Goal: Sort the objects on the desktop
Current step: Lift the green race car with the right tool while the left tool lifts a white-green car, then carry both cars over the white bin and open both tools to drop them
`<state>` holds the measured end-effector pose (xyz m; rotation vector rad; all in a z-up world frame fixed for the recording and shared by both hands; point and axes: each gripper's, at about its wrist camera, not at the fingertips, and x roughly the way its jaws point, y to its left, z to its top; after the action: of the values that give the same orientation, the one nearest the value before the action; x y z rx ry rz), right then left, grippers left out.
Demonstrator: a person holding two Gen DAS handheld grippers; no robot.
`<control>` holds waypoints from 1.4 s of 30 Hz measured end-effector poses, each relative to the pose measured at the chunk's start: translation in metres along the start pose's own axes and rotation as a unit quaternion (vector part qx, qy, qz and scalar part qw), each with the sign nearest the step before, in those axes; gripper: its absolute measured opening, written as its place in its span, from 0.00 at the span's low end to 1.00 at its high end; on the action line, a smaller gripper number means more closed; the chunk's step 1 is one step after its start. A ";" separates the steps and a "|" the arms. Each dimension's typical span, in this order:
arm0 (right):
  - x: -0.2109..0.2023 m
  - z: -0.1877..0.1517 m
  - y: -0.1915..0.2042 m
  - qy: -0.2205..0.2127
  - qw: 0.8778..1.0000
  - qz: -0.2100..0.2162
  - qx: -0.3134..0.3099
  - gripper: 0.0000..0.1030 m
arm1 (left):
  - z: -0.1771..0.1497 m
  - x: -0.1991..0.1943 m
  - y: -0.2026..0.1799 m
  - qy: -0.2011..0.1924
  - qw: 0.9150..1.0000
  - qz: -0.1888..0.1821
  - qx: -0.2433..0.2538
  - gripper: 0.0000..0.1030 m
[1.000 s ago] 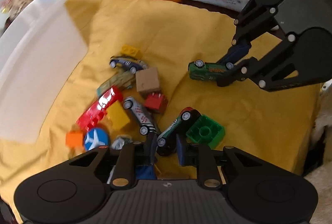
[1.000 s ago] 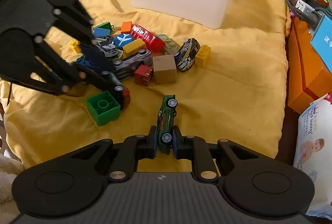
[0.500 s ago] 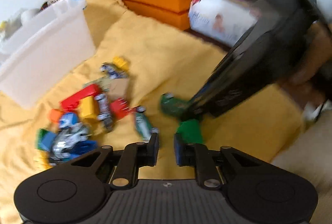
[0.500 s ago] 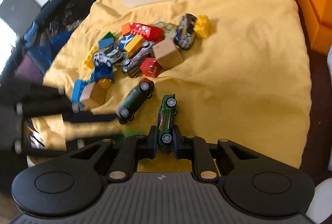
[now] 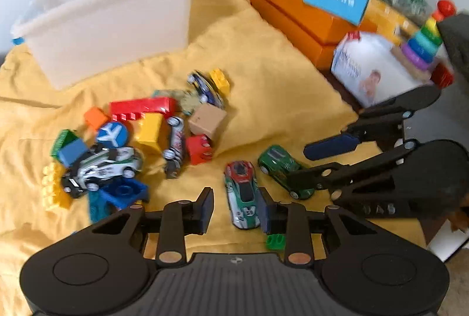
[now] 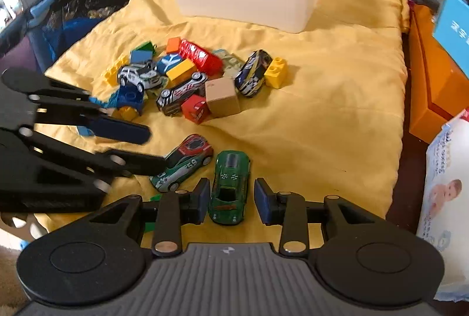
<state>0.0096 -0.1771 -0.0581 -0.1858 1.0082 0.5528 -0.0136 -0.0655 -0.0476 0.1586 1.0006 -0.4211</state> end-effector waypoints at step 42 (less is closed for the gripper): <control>-0.042 0.143 -0.007 -0.151 0.985 -0.048 -0.066 0.32 | 0.108 -0.070 0.104 -0.160 0.987 0.006 -0.019 0.31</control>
<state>0.1031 -0.1410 0.0530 -0.2579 0.6643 0.5405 0.0812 0.0138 0.0625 0.0598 0.6906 -0.4015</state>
